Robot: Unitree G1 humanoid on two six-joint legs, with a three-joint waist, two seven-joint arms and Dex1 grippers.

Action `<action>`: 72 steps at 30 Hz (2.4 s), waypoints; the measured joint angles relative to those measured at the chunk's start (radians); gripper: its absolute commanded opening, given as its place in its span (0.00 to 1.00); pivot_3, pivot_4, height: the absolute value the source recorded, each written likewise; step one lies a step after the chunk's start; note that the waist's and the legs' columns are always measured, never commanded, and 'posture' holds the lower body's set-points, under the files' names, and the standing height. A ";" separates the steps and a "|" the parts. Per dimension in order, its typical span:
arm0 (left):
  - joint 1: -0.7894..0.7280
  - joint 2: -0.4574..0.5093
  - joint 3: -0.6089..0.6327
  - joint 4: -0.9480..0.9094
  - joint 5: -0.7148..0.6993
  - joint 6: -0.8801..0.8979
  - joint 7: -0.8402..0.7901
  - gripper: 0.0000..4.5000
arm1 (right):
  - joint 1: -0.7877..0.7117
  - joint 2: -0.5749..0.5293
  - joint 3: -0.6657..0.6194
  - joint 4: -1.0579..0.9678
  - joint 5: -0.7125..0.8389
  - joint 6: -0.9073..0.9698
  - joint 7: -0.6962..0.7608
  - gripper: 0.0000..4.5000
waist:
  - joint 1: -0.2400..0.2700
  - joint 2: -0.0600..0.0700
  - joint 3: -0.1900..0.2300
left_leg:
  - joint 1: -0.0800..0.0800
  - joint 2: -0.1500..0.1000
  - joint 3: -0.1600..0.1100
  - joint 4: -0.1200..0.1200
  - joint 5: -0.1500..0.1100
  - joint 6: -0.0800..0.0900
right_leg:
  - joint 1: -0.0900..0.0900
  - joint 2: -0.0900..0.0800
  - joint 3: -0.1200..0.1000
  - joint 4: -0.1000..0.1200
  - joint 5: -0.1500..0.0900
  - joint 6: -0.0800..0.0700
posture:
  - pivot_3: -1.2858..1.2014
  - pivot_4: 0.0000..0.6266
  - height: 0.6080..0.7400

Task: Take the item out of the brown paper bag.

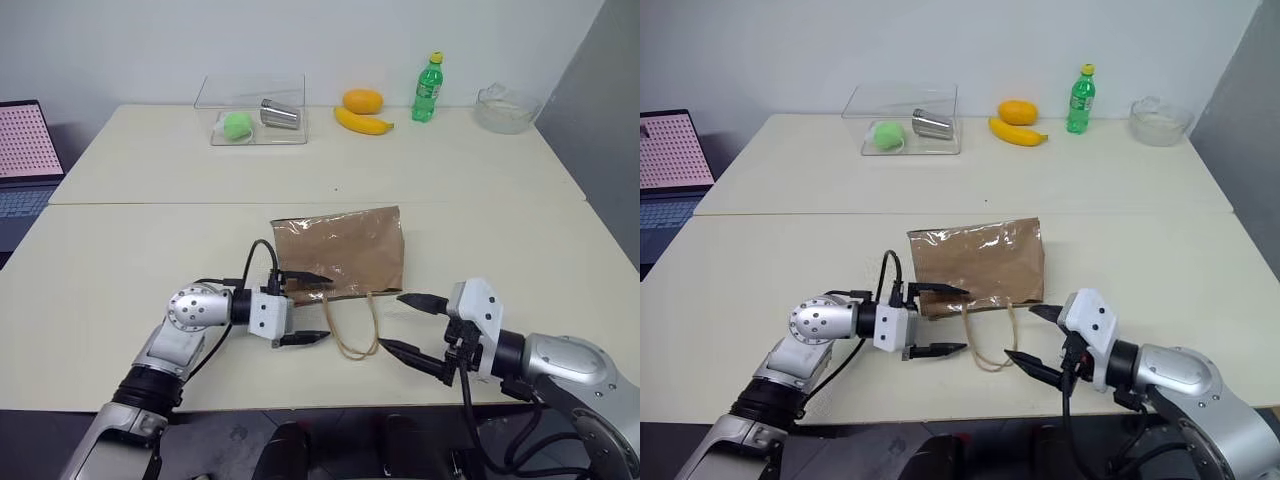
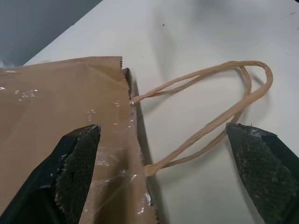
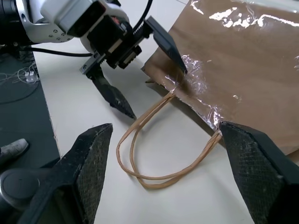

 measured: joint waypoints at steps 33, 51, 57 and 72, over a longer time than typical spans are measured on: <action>-0.077 -0.103 -0.077 -0.076 -0.088 0.230 0.028 0.04 | 0.120 -0.179 -0.001 -0.033 0.049 -0.048 -0.021 0.86 | 0.000 -0.001 0.000 | 0.000 0.000 0.000 0.001 0.000 0.000 | 0.001 0.000 0.000 0.001 0.000 0.001 | 0.52 0.24 1.00; -0.214 -0.106 -0.024 -0.154 -0.157 0.459 0.032 0.01 | -0.222 -0.057 0.450 0.213 -0.186 -0.049 -0.087 0.86 | 0.000 -0.001 -0.001 | 0.000 -0.001 -0.001 0.001 0.000 0.000 | 0.000 0.000 0.000 0.000 0.000 0.001 | 0.52 0.24 1.00; -0.216 -0.105 -0.023 -0.132 -0.144 0.401 0.020 0.00 | -0.255 0.014 0.516 0.358 -0.278 -0.124 -0.087 0.65 | 0.000 -0.001 -0.001 | 0.000 -0.001 -0.001 0.001 0.000 0.000 | 0.000 0.000 0.000 0.000 0.000 0.001 | 0.52 0.24 1.00; -0.309 -0.163 -0.010 -0.036 -0.137 0.420 0.076 0.00 | -0.256 0.023 0.554 0.432 -0.445 -0.246 -0.068 0.01 | 0.000 -0.001 -0.001 | -0.001 -0.001 -0.001 0.002 0.000 0.000 | 0.000 0.000 0.000 0.000 0.000 0.001 | 0.52 0.24 1.00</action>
